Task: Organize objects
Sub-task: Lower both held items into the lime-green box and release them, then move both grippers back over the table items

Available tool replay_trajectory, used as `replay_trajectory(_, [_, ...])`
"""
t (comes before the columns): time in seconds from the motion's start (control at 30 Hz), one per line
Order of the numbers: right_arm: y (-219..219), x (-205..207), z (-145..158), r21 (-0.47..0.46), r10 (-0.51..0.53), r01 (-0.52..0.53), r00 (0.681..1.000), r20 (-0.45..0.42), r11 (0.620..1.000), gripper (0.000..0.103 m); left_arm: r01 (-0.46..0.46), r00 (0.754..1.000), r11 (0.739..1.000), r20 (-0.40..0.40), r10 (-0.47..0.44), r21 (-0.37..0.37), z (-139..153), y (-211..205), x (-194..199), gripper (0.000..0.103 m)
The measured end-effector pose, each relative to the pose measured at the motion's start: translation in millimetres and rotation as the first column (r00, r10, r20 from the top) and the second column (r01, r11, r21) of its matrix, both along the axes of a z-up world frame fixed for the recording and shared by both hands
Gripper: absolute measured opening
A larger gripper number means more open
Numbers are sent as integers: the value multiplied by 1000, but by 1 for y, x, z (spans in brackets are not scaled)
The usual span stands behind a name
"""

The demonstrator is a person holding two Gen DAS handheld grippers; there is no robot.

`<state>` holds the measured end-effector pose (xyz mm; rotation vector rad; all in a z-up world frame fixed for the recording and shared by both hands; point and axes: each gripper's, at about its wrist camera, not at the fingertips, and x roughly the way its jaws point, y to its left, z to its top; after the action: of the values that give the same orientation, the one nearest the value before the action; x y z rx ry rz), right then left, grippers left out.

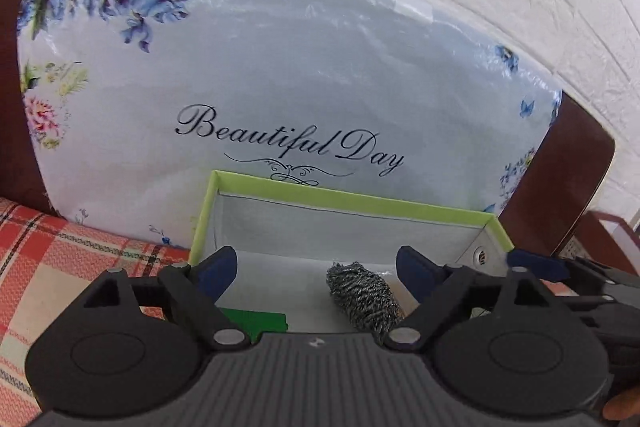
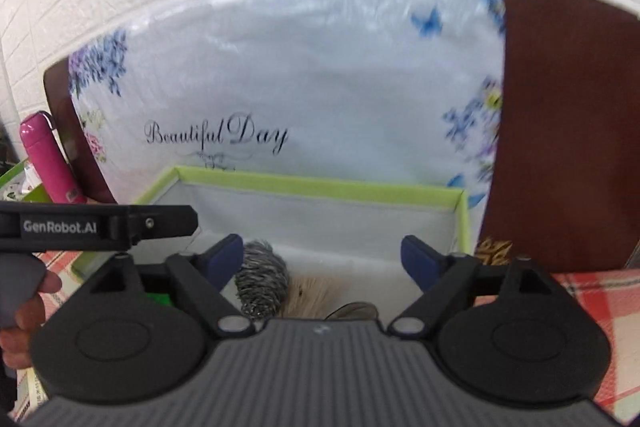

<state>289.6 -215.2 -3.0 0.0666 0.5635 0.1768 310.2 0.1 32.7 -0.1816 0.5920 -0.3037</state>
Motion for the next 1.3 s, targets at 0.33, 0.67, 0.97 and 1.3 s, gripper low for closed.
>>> replay_trajectory(0.33, [-17,-68,31,46,-52,48,995,89,998,103,-84,992,996,90,85,-20,35,18,-71,90])
replay_trajectory(0.67, [-11,-175,45,22,-48,45,978,203,999,103,-118,992,992,44,117,39,26,19,-168,90])
replay_trajectory(0.97, [-2,-247,17,6,-50,50,984,172,999,103,-85,993,996,-81,87,29,-16,18,-220,90])
replay_trajectory(1.3, [-10,-292,-33,18,-118,117,992,37,993,103,-82,981,994,-169,93,73,-49,11,-244,90])
